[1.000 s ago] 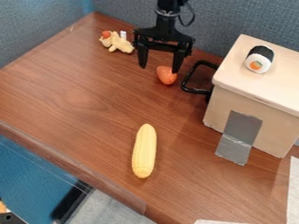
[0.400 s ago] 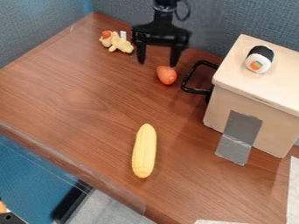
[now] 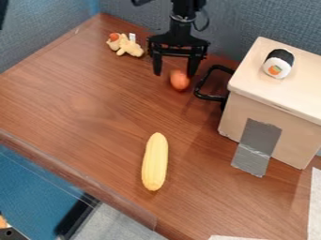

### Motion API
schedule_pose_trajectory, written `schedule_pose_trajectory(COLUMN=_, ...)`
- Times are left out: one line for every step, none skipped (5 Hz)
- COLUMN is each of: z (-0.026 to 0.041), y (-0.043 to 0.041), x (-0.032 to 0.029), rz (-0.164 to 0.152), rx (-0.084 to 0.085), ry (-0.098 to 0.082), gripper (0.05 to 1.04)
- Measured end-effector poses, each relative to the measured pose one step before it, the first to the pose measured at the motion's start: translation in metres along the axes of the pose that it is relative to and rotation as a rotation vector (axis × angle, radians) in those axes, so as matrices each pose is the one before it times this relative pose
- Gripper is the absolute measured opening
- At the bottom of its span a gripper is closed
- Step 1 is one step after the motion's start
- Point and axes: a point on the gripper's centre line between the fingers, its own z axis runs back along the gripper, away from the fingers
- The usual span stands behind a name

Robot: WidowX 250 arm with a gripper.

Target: Move the orange carrot to the left side of the yellow corn

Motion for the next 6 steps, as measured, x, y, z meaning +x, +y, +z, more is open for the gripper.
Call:
schedule_pose_trajectory(z=-0.00119, y=-0.00446, x=0.00098, rz=0.0381, rx=-0.0171, ry=-0.0114, gripper=1.001)
schedule_pose_trajectory(z=-0.01064, y=-0.00677, x=-0.00674, rz=-0.0157, rx=0.0267, ry=0.0178, gripper=1.001)
schedule_pose_trajectory(z=-0.00771, y=0.00117, x=-0.00055, rz=-0.0253, rx=0.0270, ry=0.0151, gripper=1.000)
schedule_pose_trajectory(z=-0.00156, y=0.00072, x=0.00289, rz=-0.0236, rx=0.0125, ry=-0.0060, gripper=1.000)
schedule_pose_trajectory(z=0.00068, y=-0.00036, x=0.00076, rz=-0.0166, rx=-0.0015, ry=-0.0027, gripper=0.949)
schedule_pose_trajectory(z=-0.00004, y=-0.00082, x=0.00144, rz=-0.0086, rx=-0.0088, ry=-0.0071, gripper=0.672)
